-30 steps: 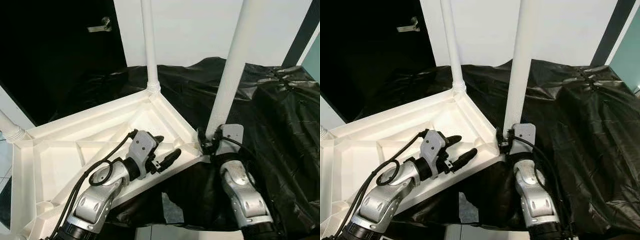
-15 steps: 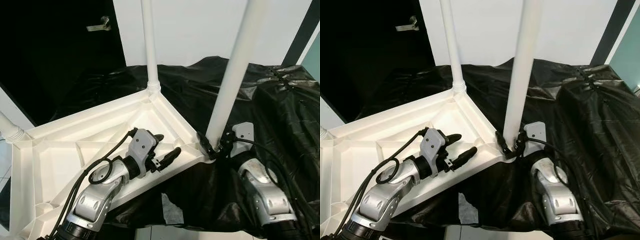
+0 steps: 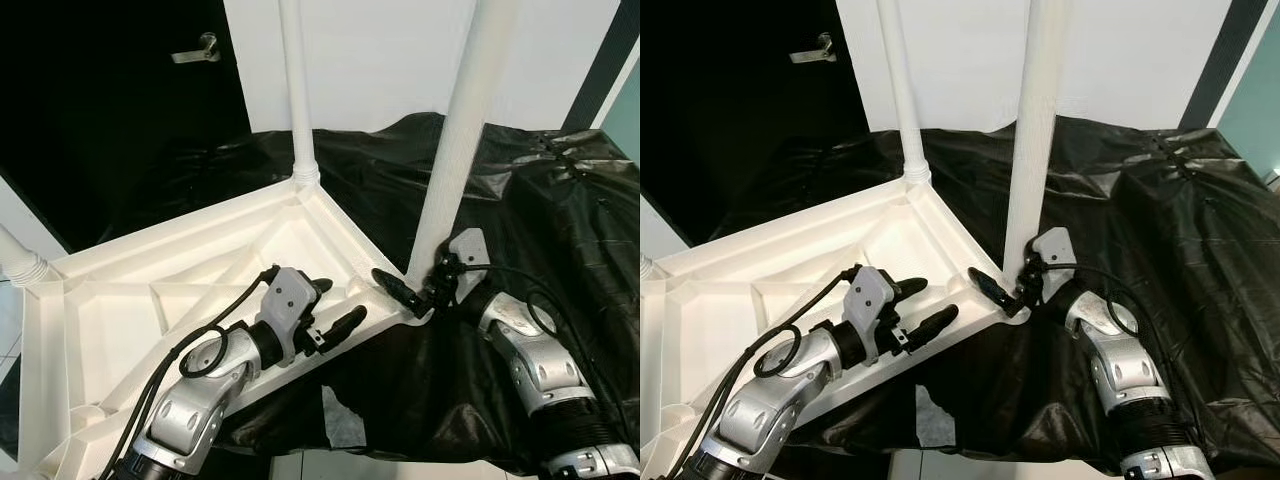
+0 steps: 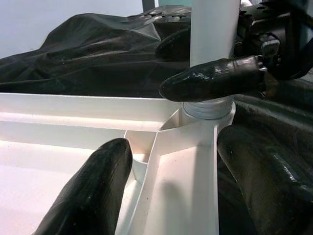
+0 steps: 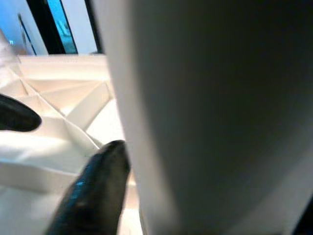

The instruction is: Building children table

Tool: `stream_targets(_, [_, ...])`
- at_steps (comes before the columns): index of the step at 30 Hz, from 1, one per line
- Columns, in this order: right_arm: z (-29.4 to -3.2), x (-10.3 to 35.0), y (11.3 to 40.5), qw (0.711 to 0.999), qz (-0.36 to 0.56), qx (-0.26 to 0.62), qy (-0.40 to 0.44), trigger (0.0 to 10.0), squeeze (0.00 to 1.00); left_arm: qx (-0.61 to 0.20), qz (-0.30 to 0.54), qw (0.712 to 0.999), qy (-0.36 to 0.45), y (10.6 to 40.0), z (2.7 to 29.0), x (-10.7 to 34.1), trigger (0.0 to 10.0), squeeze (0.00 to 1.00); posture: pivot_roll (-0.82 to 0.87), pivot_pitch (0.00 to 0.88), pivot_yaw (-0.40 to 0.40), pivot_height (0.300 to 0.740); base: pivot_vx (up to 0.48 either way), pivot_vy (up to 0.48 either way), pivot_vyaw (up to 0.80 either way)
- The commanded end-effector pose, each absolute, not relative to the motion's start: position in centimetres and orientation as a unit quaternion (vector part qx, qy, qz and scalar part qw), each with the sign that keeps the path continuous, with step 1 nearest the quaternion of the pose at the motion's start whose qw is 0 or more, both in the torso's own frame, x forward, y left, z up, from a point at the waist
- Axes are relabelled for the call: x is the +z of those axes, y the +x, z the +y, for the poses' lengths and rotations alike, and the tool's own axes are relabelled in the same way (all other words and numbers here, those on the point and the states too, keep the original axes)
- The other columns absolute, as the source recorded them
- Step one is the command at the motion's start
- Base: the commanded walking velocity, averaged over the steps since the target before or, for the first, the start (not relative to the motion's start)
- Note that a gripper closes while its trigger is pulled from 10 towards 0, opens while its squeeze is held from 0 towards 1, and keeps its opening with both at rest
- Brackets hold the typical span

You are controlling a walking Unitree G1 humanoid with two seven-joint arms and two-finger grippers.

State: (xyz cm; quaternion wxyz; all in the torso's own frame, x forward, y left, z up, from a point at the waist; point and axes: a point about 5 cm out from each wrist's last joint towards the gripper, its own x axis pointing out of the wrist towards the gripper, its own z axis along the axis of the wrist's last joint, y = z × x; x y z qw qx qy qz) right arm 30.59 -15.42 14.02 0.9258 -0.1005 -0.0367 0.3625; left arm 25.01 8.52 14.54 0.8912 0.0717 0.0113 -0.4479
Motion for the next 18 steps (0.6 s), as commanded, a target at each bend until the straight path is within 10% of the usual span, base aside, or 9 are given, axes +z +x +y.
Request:
stream_targets(1, [-14.9, 13.7, 30.9, 0.917, -0.033, 0.383, -0.104, 0.0, 0.00, -0.483, 0.032, 0.871, 0.081, 24.5, 8.3, 13.5, 10.0, 0.00, 0.00, 0.000, 0.028, 0.740, 0.000, 0.000, 0.00])
stream_targets(12, [-15.2, 12.1, 32.6, 0.954, -0.004, 0.284, -0.096, 0.0, 0.00, -0.485, 0.047, 0.870, 0.077, 24.2, 8.2, 12.5, 10.0, 0.00, 0.01, 0.000, 0.024, 0.740, 0.000, 0.000, 0.00])
stream_targets(13, [-14.7, 11.8, 32.7, 0.961, -0.001, 0.261, -0.096, 6.4, 0.00, -0.483, 0.050, 0.871, 0.078, 24.2, 8.3, 12.3, 10.0, 0.00, 0.01, 0.000, 0.023, 0.740, 0.000, 0.000, 0.00])
stream_targets(14, [-14.7, 11.8, 32.7, 0.961, -0.001, 0.261, -0.096, 6.4, 0.00, -0.483, 0.050, 0.871, 0.078, 24.2, 8.3, 12.3, 10.0, 0.00, 0.01, 0.000, 0.023, 0.740, 0.000, 0.000, 0.00])
stream_targets(15, [-14.3, 11.7, 32.8, 0.963, -0.003, 0.251, -0.094, 9.6, 0.00, -0.482, 0.051, 0.871, 0.078, 24.2, 8.3, 12.2, 10.0, 0.00, 0.01, 0.000, 0.023, 0.740, 0.000, 0.000, 0.00])
stream_targets(18, [-13.1, 11.6, 33.0, 0.972, -0.007, 0.221, -0.078, 10.0, 0.00, -0.476, 0.051, 0.875, 0.077, 24.6, 8.4, 12.2, 10.0, 0.00, 0.01, 0.000, 0.022, 0.740, 0.000, 0.000, 0.00])
